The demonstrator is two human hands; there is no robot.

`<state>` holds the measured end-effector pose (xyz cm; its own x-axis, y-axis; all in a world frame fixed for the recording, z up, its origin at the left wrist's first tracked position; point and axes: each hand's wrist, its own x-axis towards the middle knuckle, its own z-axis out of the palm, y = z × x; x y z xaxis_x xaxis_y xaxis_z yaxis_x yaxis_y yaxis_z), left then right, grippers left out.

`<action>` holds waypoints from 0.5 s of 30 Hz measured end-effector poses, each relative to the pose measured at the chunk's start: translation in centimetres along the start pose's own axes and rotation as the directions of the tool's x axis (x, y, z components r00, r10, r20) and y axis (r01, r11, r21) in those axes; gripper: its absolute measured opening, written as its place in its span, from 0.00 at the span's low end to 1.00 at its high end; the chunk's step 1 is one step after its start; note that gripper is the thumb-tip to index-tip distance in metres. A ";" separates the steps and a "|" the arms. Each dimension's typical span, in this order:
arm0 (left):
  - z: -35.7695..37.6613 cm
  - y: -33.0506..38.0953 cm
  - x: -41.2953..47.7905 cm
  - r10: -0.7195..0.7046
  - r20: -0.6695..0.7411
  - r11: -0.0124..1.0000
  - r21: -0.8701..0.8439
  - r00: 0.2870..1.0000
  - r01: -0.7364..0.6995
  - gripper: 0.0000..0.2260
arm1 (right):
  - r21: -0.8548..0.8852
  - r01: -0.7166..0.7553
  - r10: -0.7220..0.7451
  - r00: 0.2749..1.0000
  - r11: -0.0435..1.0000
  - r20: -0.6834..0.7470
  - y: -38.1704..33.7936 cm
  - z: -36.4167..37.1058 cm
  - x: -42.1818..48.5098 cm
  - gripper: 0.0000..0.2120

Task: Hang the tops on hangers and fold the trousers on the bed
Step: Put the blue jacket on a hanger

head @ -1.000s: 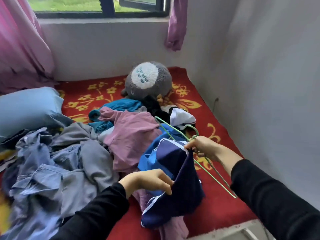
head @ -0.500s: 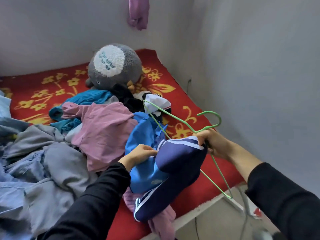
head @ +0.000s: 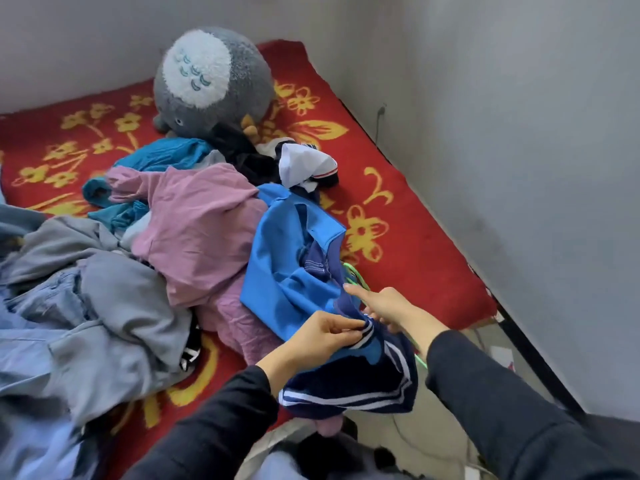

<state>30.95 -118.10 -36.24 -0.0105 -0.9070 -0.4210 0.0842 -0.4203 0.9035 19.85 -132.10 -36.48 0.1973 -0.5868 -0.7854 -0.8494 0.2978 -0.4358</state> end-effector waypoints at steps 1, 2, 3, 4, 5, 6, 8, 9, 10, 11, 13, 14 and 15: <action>0.1 -0.2 0.0 -0.015 0.024 0.999 0.033 1.000 0.014 0.10 | 0.044 -0.005 0.004 1.000 0.999 0.017 0.2 0.6 0.1 0.31; 0.1 -0.4 -0.1 -0.037 0.052 0.997 0.062 0.998 0.034 0.11 | 0.068 0.015 -0.016 1.000 0.998 0.014 0.4 0.9 0.3 0.25; 0.1 -0.5 -0.1 -0.064 0.090 0.994 0.096 0.994 0.056 0.12 | 0.075 0.041 -0.041 0.999 0.996 -0.010 0.5 1.1 0.5 0.20; 0.0 -0.5 -0.1 -0.091 0.147 0.988 0.136 0.985 0.071 0.13 | 0.076 0.064 -0.061 0.997 0.995 -0.049 0.7 1.1 0.6 0.18; -0.4 -0.2 -0.1 -0.131 0.217 0.980 0.179 0.967 0.093 0.13 | 0.082 0.079 -0.071 0.993 0.994 -0.093 0.8 1.0 0.6 0.18; -0.9 0.1 0.1 -0.196 0.281 0.966 0.221 0.940 0.135 0.13 | 0.098 0.085 -0.072 0.989 0.992 -0.129 0.8 0.8 0.5 0.19; -2.6 0.7 0.7 -0.334 0.268 0.916 0.319 0.904 0.243 0.11 | 0.172 0.120 -0.092 0.982 0.978 -0.164 1.0 0.3 0.3 0.20; -3.8 0.9 1.4 -0.355 0.142 0.879 0.388 0.924 0.277 0.09 | 0.224 0.155 -0.118 0.979 0.962 -0.169 1.1 -0.1 0.1 0.22; -4.9 1.1 2.2 -0.309 -0.048 0.818 0.497 0.950 0.291 0.08 | 0.270 0.190 -0.145 0.974 0.944 -0.175 1.1 -0.5 -0.3 0.22; -5.9 1.3 3.1 -0.205 -0.242 0.721 0.618 0.948 0.313 0.08 | 0.304 0.218 -0.168 0.969 0.927 -0.183 1.1 -0.8 -0.8 0.20; -7.4 2.1 5.0 0.014 -0.408 0.569 0.754 0.913 0.329 0.13 | 0.377 0.267 -0.208 0.959 0.887 -0.192 1.2 -1.6 -1.7 0.13; -7.7 2.5 6.2 0.071 -0.371 0.545 0.792 0.926 0.275 0.18 | 0.408 0.290 -0.231 0.955 0.865 -0.188 1.1 -2.0 -2.2 0.11; -7.7 3.0 7.3 0.099 -0.299 0.522 0.828 0.949 0.206 0.22 | 0.431 0.308 -0.256 0.950 0.848 -0.177 1.0 -2.4 -2.7 0.10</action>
<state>38.83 -125.77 -37.25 0.2961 -0.8948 -0.3341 -0.7828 -0.4278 0.4519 17.34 -132.02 -33.77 0.3179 -0.7672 -0.5572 -0.4482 0.3963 -0.8013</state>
